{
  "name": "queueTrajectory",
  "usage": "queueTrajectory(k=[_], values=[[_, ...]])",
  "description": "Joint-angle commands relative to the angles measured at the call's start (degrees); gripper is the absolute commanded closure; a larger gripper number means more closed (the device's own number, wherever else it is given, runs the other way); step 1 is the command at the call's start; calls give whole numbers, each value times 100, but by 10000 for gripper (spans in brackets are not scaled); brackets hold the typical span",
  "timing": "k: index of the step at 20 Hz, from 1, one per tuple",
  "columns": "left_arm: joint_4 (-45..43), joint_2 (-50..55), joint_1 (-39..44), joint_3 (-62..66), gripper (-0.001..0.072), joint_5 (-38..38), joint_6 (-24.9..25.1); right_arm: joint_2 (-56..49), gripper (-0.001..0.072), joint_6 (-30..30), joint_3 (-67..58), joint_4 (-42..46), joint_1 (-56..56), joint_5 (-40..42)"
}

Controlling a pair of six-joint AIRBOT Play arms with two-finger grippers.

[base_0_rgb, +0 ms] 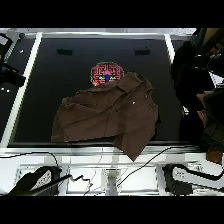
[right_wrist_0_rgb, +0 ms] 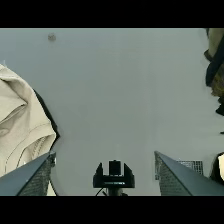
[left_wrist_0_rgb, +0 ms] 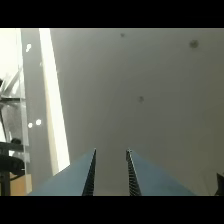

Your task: Fold the clothes and pants, and hang the long-sleeved shirts on hangers.

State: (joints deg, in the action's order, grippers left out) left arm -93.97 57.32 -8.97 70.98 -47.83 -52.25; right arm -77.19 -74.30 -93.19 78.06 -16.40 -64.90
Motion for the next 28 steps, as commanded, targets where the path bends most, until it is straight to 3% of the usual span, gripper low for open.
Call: queueTrajectory(k=[1, 4, 5, 7, 11, 15, 16, 18, 19, 24, 28], values=[[273, 24, 7, 2, 495, 79, -2, 4, 17, -2, -2, -2, 0, 0], [479, 157, 7, -15, 496, -597, -162, 2, 17, -4, -2, -46, 2, 0], [437, 234, -9, -44, 498, -874, -409, 4, 17, -7, -2, -151, 2, -2], [295, 433, -125, -166, 497, -1436, -1370, 7, 17, -26, -2, -426, 2, -37], [560, 605, -647, -1128, 496, -1950, -2218, 4, 17, -22, -2, -820, 2, -487], [1908, 223, -1394, -2096, 470, -2105, -2190, 4, 17, -22, -2, -636, 2, -466], [1941, 55, -1488, -2321, 391, -2157, -2188, 4, 17, -20, -2, -599, 0, -446], [1770, -216, -1532, -2730, 147, -2288, -2192, 4, 17, -15, -2, -527, 0, -417], [1784, -293, -1532, -2907, 112, -2378, -2212, 4, 17, -2, -2, -472, 0, -411], [1749, -343, -1541, -3720, 112, -2612, -2662, 4, 18, 0, -2, -407, 0, -413], [1532, -339, -1543, -4177, 121, -2448, -2621, 4, 18, -2, -2, -407, 0, -415]])
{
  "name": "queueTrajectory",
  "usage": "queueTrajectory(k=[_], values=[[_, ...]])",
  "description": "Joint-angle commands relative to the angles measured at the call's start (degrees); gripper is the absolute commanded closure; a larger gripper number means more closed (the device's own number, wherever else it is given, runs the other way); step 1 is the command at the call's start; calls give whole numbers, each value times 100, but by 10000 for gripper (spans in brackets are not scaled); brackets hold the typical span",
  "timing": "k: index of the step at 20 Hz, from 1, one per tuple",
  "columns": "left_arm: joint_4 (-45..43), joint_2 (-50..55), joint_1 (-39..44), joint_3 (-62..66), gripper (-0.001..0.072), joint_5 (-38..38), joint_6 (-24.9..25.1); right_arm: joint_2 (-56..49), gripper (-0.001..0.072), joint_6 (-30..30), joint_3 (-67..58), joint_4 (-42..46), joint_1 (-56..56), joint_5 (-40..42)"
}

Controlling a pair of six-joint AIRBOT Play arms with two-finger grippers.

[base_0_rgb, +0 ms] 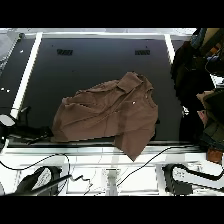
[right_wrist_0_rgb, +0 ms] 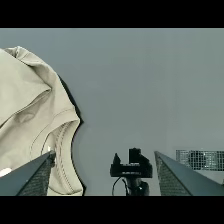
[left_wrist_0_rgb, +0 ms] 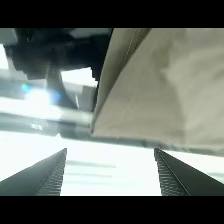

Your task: Fold the clothes and pants, and hang the long-sleeved shirts on hangers.

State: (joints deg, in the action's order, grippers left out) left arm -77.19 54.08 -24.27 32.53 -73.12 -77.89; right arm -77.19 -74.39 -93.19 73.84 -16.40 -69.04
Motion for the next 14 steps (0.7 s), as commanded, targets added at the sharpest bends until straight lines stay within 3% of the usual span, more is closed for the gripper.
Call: queueTrajectory(k=[1, 8, 11, 14], values=[[-177, -15, -13, -369, 121, 197, -55, 4, 18, 7, -2, 15, 0, -4], [28, 396, -293, -258, 159, 402, 732, 4, 18, 9, -2, 17, 0, 4], [710, 876, -772, -181, 158, 345, 1499, 4, 18, 11, -2, 17, 0, 4], [726, 1182, -844, -184, 158, 345, 2068, 4, 18, 9, -2, 13, 0, 4]])
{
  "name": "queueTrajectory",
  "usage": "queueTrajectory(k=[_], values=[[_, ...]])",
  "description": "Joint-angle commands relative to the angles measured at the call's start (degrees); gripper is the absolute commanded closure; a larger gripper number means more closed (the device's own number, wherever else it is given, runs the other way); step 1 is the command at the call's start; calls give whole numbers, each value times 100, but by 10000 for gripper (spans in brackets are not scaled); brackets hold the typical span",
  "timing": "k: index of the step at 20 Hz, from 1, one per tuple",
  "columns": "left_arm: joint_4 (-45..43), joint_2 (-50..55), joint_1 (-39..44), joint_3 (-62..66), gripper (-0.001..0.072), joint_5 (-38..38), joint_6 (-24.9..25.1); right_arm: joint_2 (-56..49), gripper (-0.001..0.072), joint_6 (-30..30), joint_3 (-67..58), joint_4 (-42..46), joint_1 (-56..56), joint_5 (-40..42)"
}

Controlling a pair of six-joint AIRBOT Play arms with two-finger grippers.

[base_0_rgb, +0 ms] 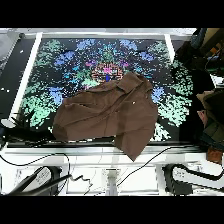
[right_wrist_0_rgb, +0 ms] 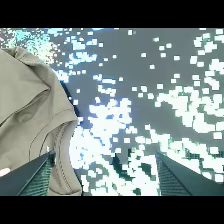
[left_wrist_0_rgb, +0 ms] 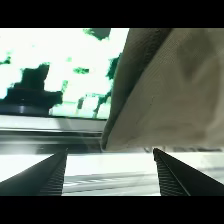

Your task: Fold the clothes and pants, and hang the long-sleeved shirts on hangers.

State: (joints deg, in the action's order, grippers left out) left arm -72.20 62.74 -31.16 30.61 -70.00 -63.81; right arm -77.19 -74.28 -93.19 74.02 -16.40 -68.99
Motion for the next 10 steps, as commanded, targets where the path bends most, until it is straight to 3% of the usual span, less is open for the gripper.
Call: queueTrajectory(k=[1, 6, 9, 10], values=[[247, 411, -155, 9, 158, 35, 741, 4, 18, -2, -2, -4, 0, 2], [494, 999, -153, 9, 161, 118, 960, 2, 18, -2, -2, -4, 0, 4], [1115, 1115, -153, 9, 276, 212, 1349, 2, 18, -2, -2, -2, 0, 7], [1137, 1106, -153, 11, 351, 299, 1370, 2, 18, -2, -2, -2, 2, 7]])
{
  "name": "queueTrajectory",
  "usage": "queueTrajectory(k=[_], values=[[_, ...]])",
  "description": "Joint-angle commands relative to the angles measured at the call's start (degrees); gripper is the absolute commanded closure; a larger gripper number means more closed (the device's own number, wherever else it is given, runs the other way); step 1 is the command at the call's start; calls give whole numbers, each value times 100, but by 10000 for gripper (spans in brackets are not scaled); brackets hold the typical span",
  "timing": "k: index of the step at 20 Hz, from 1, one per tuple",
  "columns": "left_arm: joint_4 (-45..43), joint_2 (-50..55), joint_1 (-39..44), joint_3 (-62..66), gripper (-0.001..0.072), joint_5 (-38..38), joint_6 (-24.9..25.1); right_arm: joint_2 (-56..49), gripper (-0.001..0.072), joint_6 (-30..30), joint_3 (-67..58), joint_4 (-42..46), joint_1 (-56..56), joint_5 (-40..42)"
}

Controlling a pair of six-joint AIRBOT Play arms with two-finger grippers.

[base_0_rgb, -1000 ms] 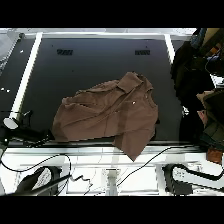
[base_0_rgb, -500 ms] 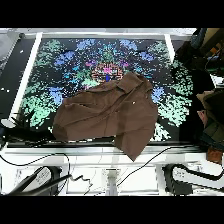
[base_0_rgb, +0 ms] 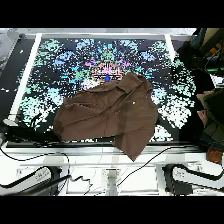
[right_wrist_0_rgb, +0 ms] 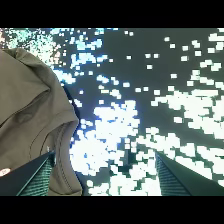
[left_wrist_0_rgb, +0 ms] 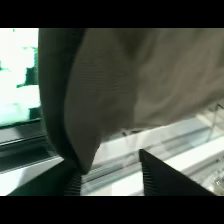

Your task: Fold the clothes and pants, and hang the long-sleeved shirts on hangers.

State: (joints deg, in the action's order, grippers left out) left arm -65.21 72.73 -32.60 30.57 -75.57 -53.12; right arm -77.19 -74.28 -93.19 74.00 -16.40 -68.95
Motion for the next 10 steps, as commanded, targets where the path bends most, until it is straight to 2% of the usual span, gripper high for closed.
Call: queueTrajectory(k=[1, 2, 3, 4, 5, 7, 8, 10], values=[[417, 107, -11, 15, 477, 922, 304, 2, 18, -2, -2, 13, 0, 2], [417, 105, -13, 15, 524, 994, 302, 2, 18, -2, -2, 59, 0, 2], [431, 94, -11, 15, 536, 1093, 299, 2, 18, 0, -2, 140, 0, 0], [442, 63, -11, 17, 532, 1167, 299, 2, 18, -2, -2, 219, -2, -4], [431, 24, -11, 28, 495, 1180, 302, 2, 18, -2, -2, 286, -2, -7], [400, -31, -13, 107, 120, 1174, 299, 2, 18, -2, -2, 326, -2, -7], [356, -33, -13, 199, 91, 1145, 299, 2, 18, -2, -2, 326, -2, -7], [179, -33, -13, 470, 91, 1036, 278, 2, 19, -2, -2, 326, -2, -7]])
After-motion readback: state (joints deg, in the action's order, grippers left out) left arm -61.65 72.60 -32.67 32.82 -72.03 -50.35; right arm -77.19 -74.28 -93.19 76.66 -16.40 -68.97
